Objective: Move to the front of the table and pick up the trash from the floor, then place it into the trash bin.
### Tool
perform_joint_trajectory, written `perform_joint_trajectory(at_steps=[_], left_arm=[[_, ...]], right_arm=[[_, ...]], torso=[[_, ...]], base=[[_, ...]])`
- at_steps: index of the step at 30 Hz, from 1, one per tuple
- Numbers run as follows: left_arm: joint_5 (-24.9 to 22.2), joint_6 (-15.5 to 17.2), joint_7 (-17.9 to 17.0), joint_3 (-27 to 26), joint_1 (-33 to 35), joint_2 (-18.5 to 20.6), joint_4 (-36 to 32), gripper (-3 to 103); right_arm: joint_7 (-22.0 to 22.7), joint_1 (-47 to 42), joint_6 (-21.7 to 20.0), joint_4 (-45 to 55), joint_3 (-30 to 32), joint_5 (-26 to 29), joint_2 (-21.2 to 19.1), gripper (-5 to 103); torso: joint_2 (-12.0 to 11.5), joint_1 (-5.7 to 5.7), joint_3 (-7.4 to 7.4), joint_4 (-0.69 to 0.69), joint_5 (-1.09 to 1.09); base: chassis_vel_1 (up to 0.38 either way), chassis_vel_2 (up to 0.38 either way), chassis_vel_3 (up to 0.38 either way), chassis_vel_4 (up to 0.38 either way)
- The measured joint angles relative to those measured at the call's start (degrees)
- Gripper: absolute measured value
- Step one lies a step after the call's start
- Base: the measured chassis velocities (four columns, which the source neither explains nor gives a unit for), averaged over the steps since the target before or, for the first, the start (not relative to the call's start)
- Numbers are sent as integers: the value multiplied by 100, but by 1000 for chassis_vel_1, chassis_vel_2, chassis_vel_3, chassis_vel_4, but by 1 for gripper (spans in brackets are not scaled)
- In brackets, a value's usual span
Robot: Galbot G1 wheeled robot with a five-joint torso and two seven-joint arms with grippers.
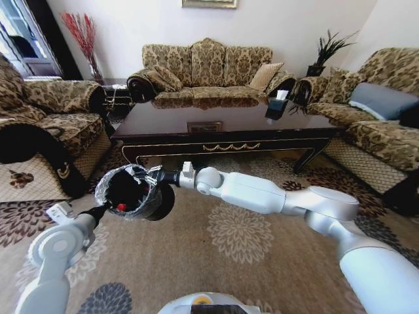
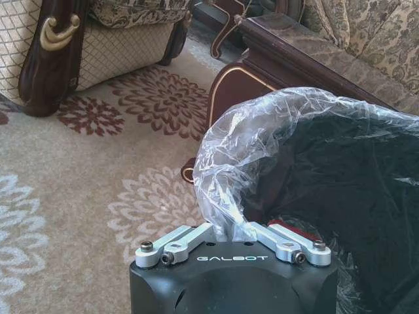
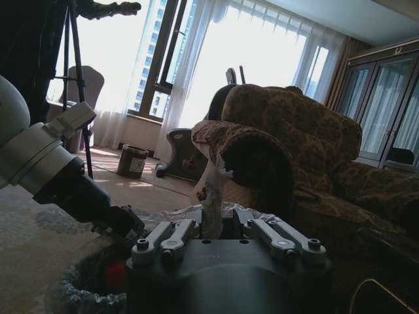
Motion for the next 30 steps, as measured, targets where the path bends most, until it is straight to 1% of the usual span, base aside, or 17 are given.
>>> perform_joint_trajectory(at_steps=[2,4,7,8,10,13,14,15,17,19,20,22,23,24,25,29,30], left_arm=[[0,0,0,13,-22,6,14,1],[0,0,0,15,-26,9,18,1],[-1,0,7,17,-29,13,33,1],[0,0,10,18,-28,13,40,1],[-1,0,12,21,-27,12,50,1],[6,0,14,53,-24,-22,68,1],[6,0,14,53,-24,-22,68,1],[10,0,15,58,-19,-27,70,1],[9,0,8,75,26,-41,82,1],[-61,0,-36,84,80,-39,93,1],[-61,0,-36,84,80,-39,93,1],[-33,0,-103,128,192,-35,158,1],[-23,0,-156,142,226,-41,172,1],[-23,0,-156,142,226,-41,172,1],[-14,0,-229,169,268,-63,176,1],[-48,-4,-635,282,380,-166,237,1],[-48,-4,-635,282,380,-166,237,1]], right_arm=[[-119,17,-3,-22,14,16,-18,35],[-162,21,-7,-25,16,25,-26,35],[-248,26,-13,-28,48,77,-48,50],[-256,21,-13,-28,70,90,-57,56],[-259,7,-13,-28,99,96,-70,56],[-218,-66,39,-39,208,98,-170,73],[-218,-66,39,-39,208,98,-170,73],[-166,-91,69,-49,245,101,-202,78],[118,-205,126,-108,442,165,-339,83],[442,-259,112,-129,589,280,-458,94],[442,-259,112,-129,589,280,-458,94],[1096,-281,-40,-173,728,491,-605,99],[1391,-281,-129,-208,770,571,-652,99],[1391,-281,-129,-208,770,571,-652,99],[1776,-281,-249,-256,828,677,-719,100],[2774,-417,-420,-272,1058,979,-920,100],[2774,-417,-420,-272,1058,979,-920,100]], torso=[[0,0,0,0,0],[0,0,0,0,0],[0,0,0,0,0],[0,0,0,0,0],[0,0,0,1,0],[0,0,0,1,0],[0,0,0,1,0],[0,0,0,1,0],[0,0,0,0,1],[0,0,0,0,2],[0,0,0,0,2],[0,0,0,-1,1],[0,0,0,0,1],[0,0,0,0,1],[0,0,0,1,2],[0,0,-1,0,3],[0,0,-1,0,3]], base=[[0,0,0,0],[0,0,0,0],[0,0,0,0],[0,0,0,0],[0,0,0,0],[0,0,0,0],[0,0,0,0],[0,0,0,0],[0,0,0,0],[0,0,0,0],[0,0,0,0],[0,0,0,0],[0,0,0,0],[0,0,0,0],[0,0,0,0],[0,0,0,0],[0,0,0,0]])
